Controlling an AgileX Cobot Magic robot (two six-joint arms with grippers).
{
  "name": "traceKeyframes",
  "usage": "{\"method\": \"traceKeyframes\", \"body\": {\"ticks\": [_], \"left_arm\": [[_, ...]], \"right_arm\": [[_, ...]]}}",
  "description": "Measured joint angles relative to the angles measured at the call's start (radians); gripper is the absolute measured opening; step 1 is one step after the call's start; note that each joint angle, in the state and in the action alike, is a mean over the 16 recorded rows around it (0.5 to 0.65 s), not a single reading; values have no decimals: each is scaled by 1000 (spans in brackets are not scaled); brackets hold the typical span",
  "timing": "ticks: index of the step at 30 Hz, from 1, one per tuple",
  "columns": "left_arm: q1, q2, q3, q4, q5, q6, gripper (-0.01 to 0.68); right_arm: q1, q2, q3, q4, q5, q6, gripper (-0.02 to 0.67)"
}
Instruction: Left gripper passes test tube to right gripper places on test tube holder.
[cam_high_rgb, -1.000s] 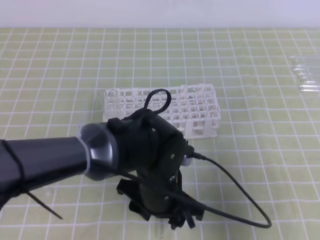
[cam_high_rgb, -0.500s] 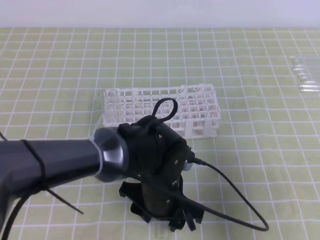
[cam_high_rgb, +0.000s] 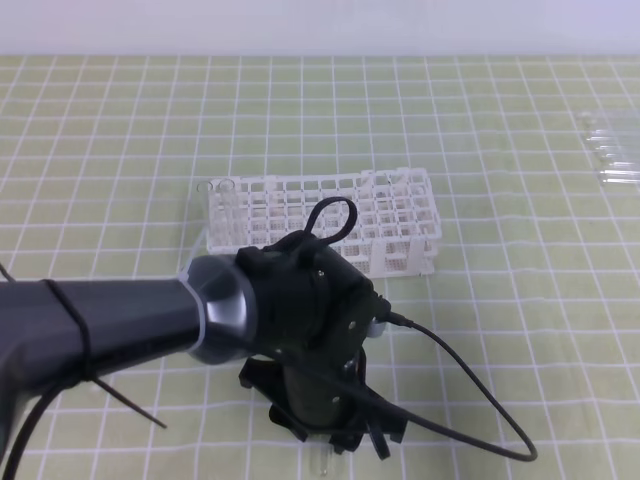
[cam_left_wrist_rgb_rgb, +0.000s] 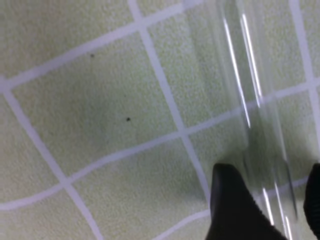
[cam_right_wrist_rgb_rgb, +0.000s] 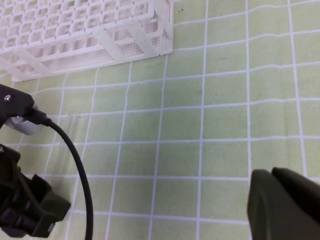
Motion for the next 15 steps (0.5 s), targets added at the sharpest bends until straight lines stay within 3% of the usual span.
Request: {"method": "traceKeyframes", "body": {"ticks": [15], "left_arm": [[0, 26, -5, 15, 7, 21, 276]], "right_arm": [[0, 0, 0, 21, 0, -17, -18]]}}
